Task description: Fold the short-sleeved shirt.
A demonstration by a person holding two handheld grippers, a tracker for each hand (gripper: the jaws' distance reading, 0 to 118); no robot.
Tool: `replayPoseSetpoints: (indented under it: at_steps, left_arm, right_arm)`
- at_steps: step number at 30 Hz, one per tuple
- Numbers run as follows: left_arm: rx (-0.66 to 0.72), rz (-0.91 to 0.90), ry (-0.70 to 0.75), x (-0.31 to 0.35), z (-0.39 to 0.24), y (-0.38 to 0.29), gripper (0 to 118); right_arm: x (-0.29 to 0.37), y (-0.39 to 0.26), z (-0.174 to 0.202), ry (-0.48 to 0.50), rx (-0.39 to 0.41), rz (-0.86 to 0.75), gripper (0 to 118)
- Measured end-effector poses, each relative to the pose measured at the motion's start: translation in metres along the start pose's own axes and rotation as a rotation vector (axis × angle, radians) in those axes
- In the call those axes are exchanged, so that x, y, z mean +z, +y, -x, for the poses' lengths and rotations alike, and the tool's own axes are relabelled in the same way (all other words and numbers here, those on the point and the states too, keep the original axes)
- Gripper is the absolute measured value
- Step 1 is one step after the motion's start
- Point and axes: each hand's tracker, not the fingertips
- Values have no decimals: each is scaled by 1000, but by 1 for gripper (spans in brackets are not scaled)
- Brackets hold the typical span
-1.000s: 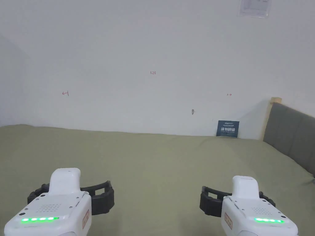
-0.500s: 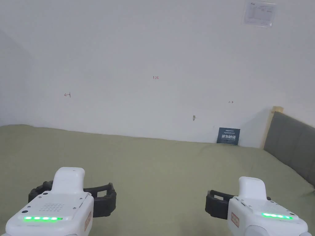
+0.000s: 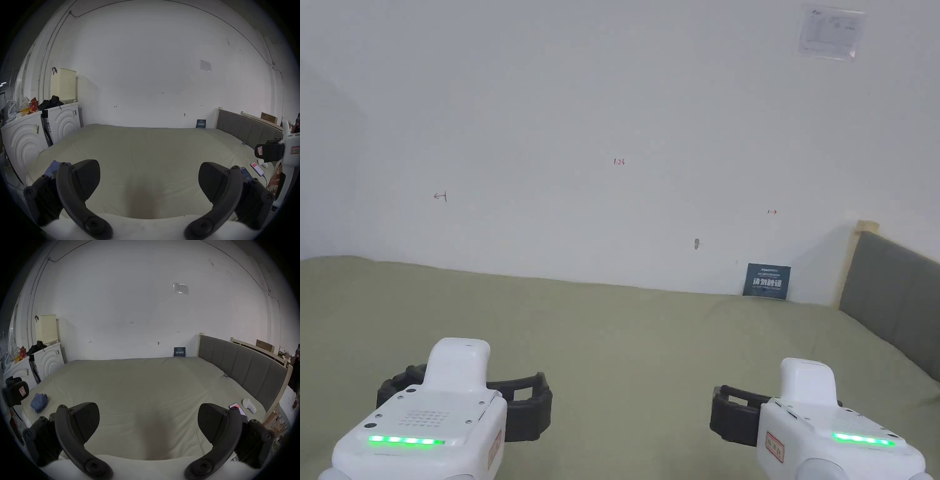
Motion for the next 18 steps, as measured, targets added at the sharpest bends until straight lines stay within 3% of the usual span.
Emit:
replayPoseSetpoints:
  at_steps: [6,18]
  left_arm:
    - [-37,8,11,1,-2,-1,118]
    - [8,-4,11,3,4,3,118]
  right_arm:
    - [4,1,4,-18,47,-2,118]
    - [8,8,3,4,32,-17,118]
